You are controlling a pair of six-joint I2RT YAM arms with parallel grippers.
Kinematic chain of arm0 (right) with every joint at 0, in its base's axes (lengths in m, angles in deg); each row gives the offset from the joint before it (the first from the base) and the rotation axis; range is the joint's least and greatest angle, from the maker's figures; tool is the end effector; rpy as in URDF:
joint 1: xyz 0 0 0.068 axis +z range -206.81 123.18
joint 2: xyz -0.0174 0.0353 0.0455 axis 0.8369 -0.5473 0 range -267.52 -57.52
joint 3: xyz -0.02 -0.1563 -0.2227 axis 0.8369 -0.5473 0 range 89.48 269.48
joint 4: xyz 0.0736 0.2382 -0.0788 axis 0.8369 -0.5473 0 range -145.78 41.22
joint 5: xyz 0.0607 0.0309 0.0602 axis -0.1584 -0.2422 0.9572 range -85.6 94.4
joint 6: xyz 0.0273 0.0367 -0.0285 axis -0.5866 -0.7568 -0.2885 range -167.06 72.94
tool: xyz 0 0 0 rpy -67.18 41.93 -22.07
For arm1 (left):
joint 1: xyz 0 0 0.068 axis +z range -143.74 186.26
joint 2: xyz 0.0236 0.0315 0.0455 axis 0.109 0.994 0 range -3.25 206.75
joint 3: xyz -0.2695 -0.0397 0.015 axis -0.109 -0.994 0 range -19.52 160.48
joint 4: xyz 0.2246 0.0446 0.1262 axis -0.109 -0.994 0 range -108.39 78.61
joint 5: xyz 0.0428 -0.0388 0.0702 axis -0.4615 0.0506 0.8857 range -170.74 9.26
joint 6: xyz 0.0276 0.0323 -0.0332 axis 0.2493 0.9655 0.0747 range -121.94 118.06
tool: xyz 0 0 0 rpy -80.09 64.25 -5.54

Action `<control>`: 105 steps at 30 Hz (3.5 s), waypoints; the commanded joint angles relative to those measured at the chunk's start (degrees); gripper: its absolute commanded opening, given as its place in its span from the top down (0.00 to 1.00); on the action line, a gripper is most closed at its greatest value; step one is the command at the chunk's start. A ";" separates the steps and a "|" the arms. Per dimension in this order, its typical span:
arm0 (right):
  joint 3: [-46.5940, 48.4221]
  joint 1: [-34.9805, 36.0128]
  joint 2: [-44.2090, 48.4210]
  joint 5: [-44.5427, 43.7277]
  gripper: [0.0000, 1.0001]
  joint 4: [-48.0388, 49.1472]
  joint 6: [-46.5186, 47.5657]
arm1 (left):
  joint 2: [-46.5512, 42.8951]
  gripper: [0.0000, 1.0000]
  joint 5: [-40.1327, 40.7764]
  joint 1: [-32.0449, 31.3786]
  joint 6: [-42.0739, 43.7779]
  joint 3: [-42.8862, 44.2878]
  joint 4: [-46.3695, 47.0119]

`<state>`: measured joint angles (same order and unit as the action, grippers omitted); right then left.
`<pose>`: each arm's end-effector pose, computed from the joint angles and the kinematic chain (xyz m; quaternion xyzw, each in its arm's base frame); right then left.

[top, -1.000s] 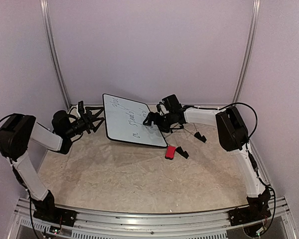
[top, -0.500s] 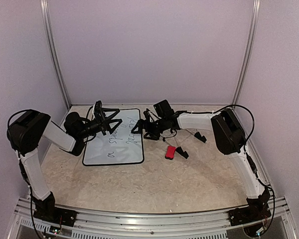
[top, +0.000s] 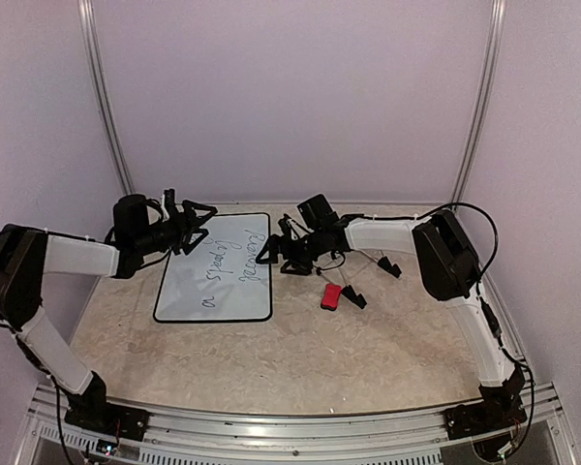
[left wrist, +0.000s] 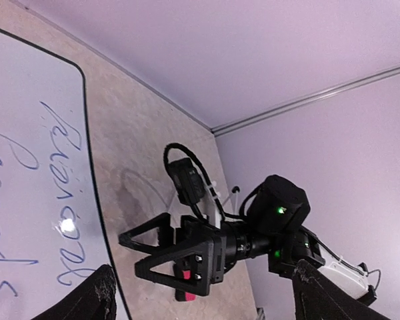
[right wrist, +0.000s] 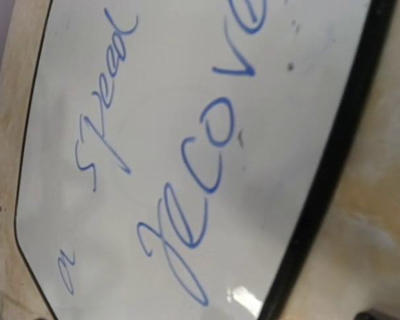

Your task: Erase the whiteboard

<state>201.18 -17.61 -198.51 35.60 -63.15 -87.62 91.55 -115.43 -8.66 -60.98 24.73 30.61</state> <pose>0.4097 0.3579 0.1401 -0.0954 0.8867 0.4327 0.1323 0.3293 -0.1088 0.2101 -0.0914 0.7434 -0.5551 0.3616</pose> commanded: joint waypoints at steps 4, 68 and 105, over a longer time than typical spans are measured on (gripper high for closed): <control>2.13 -0.33 0.73 -2.94 0.03 -4.24 -0.02 | -9.36 0.13 14.55 9.16 21.38 4.82 -40.02; -8.86 2.16 3.49 10.19 0.02 23.51 -16.50 | 0.76 0.12 -0.96 1.45 13.00 -10.19 -19.44; -10.04 2.44 2.22 25.11 0.03 45.49 -23.83 | 0.07 0.12 -2.11 4.70 8.43 -14.42 -9.47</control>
<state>190.03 -22.18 -196.25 41.72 -21.45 -107.23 89.91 -107.54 -1.78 -51.45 10.15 15.61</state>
